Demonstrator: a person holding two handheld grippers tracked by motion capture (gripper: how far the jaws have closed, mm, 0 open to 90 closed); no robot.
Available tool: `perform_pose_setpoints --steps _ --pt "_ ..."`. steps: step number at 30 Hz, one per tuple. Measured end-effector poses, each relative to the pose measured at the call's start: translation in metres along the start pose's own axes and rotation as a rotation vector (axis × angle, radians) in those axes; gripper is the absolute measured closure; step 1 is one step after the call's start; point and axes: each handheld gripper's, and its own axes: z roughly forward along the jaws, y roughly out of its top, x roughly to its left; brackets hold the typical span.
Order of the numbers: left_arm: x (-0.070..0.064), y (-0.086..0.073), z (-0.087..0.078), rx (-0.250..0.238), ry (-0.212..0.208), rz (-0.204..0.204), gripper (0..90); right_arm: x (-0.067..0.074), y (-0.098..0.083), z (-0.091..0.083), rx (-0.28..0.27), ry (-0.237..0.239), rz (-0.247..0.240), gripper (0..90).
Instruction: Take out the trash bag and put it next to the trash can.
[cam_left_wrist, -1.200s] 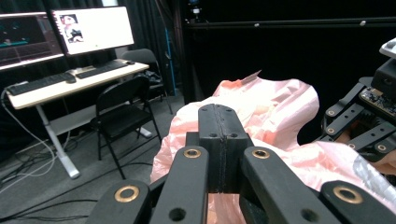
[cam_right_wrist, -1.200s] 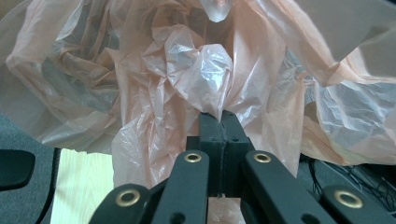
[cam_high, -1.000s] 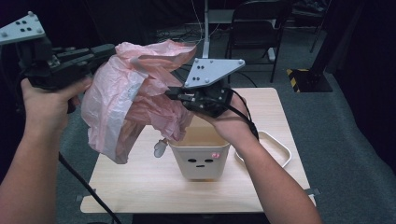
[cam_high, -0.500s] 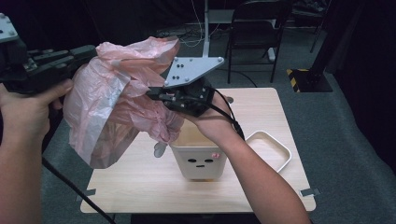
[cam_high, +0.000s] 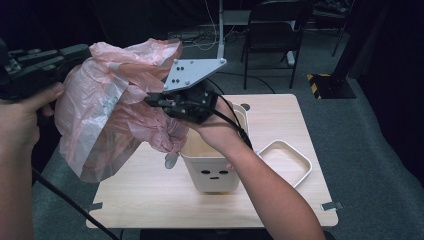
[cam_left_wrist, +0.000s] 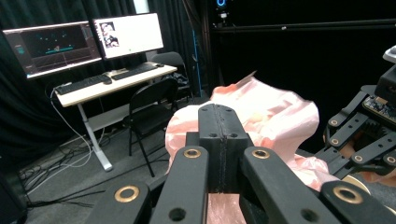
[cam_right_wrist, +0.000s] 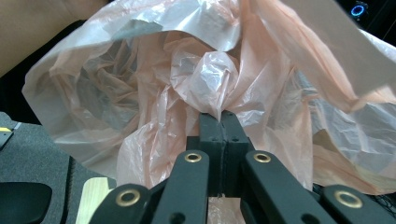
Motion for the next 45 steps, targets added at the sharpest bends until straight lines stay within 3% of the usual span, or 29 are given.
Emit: perform_pose_setpoints --steps 18,24,36,45 --pt "0.008 -0.003 -0.014 -0.016 0.022 -0.015 90.0 0.004 0.004 0.020 0.020 0.020 -0.012 90.0" --pt "0.011 -0.010 -0.011 0.008 0.026 -0.020 90.0 0.004 -0.002 0.025 0.036 0.021 -0.007 90.0" --pt "0.019 -0.021 0.018 0.044 0.026 -0.048 90.0 -0.008 -0.028 0.034 0.117 0.018 0.034 89.5" --pt "0.024 -0.028 0.038 0.045 0.017 -0.072 90.0 -0.021 -0.044 0.031 0.167 -0.027 0.085 89.2"
